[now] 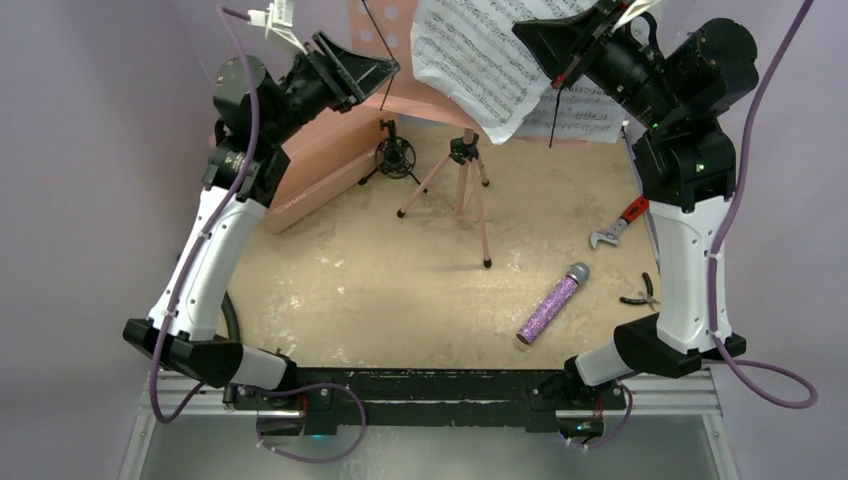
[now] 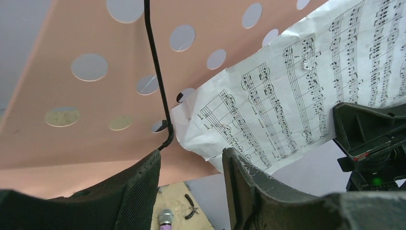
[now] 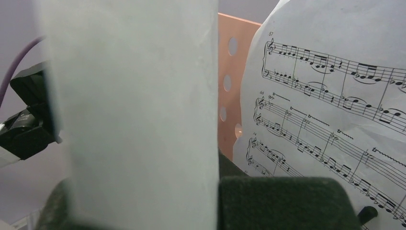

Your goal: Set up the instrument practice props

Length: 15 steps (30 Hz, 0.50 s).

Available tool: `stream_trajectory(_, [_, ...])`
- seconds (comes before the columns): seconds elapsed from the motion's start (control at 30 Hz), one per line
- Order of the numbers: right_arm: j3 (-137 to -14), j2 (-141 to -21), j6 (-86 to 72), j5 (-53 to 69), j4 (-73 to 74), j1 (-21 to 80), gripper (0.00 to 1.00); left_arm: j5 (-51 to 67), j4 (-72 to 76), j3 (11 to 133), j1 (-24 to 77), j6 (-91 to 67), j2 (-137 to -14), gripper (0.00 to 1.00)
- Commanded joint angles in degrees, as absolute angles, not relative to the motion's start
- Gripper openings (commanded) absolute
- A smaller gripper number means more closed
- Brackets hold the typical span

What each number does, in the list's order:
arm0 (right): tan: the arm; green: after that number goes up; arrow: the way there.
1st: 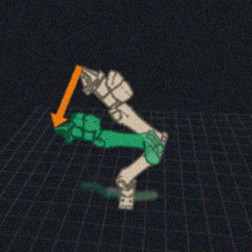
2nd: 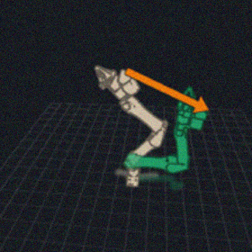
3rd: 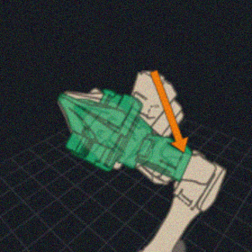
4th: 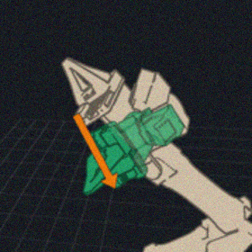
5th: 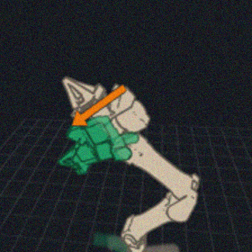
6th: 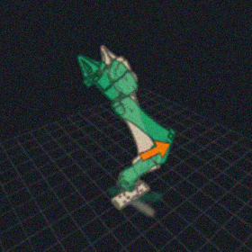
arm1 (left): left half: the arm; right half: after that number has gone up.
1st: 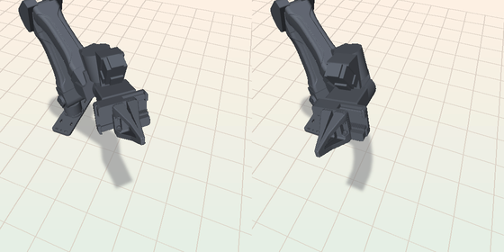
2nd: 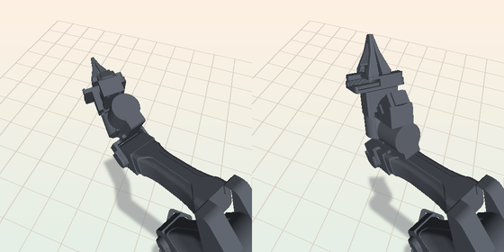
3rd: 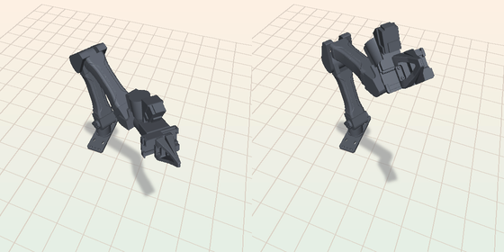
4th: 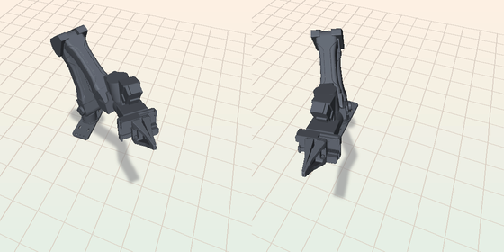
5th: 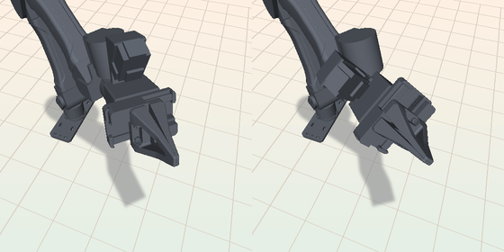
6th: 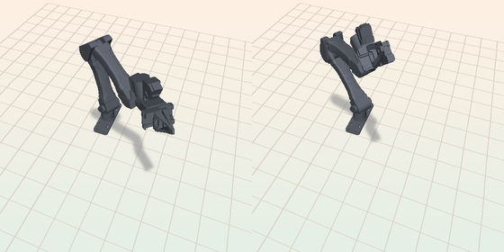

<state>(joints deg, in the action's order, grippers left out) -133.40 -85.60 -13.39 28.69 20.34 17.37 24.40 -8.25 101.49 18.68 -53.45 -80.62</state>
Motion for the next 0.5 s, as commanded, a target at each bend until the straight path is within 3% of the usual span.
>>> stream_trajectory(0.0, [-134.9, -85.85, -12.89, 30.84, 17.2, 17.6, 0.0, 19.12, -7.11, 103.62, 20.64, -53.94, -81.82, 0.48])
stream_trajectory(0.47, [-135.52, -88.07, -11.35, 31.44, 16.12, 17.58, 0.0, 18.81, -1.0, 104.54, 20.75, -57.46, -86.33, 0.41])
